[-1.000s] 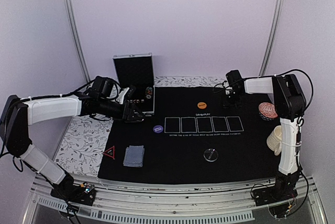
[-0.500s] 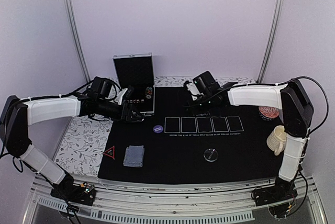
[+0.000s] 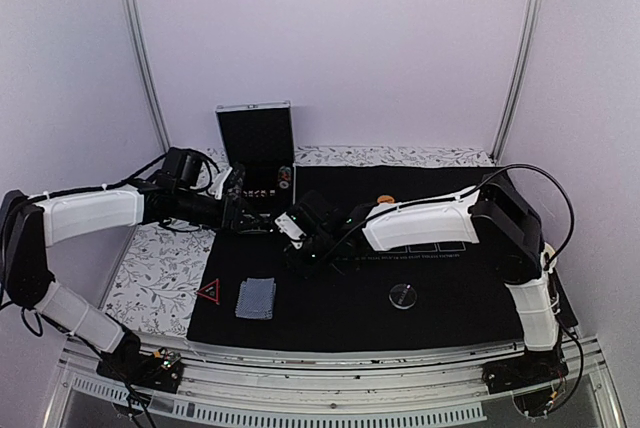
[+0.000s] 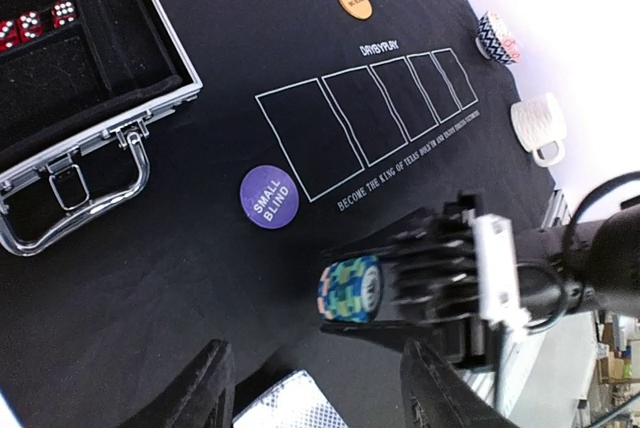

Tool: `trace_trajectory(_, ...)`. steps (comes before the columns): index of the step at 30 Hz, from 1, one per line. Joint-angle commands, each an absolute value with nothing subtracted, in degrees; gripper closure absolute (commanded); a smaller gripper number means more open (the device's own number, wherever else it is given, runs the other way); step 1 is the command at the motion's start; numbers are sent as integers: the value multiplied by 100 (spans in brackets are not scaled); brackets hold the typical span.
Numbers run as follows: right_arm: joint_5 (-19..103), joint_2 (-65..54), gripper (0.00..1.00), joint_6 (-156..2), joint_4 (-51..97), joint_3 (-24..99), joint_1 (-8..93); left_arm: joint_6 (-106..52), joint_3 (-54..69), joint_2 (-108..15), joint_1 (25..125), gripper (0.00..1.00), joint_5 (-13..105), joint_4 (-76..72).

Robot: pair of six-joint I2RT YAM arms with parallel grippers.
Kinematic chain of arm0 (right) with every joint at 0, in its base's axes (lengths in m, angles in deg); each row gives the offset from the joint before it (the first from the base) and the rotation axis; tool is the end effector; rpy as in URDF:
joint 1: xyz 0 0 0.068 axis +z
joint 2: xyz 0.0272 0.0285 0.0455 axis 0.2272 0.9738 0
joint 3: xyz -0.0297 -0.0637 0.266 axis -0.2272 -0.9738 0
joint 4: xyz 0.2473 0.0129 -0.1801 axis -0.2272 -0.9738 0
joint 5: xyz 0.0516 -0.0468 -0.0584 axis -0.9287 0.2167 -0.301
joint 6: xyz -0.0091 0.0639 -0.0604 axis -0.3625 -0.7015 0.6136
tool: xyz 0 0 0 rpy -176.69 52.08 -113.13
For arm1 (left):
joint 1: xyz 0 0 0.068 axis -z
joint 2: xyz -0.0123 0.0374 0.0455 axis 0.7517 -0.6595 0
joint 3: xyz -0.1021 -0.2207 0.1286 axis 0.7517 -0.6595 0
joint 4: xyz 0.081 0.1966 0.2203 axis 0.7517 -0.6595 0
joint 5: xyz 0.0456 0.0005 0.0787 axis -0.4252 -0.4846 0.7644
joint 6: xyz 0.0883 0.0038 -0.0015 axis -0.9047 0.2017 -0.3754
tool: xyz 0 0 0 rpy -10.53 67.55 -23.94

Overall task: Distribute texas hold em gaming equipment
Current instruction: Place the poker chips pile in the small blind area.

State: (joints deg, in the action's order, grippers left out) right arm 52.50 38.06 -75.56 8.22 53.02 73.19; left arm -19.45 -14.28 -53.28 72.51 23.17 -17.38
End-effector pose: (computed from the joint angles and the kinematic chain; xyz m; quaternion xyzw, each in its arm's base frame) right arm 0.2767 0.4735 0.1036 -0.4236 0.8362 0.1704 0.3037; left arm 0.3169 -0.1842 0.1760 0.1380 0.8844 -0.3670 0.2531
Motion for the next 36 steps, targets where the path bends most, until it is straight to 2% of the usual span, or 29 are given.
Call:
trace_trajectory(1, 5359, 4111, 98, -7402, 836, 5720, 7351, -2065, -1527, -5124, 7120, 41, 2286, -1817)
trace_trajectory(17, 5672, 4494, 97, -7413, 882, 5564, 7367, -2136, -1538, -5011, 6966, 41, 2204, -1882)
trace_trajectory(24, 5712, 4391, 62, -7498, 937, 5350, 7369, -2144, -1508, -4992, 6924, 41, 2225, -1896)
trace_trajectory(27, 5688, 4295, 50, -7501, 997, 5234, 7369, -2160, -1479, -4982, 6913, 41, 2231, -1914)
trace_trajectory(36, 5586, 4048, 33, -7484, 1119, 5054, 7372, -2190, -1485, -4926, 6861, 41, 2249, -1953)
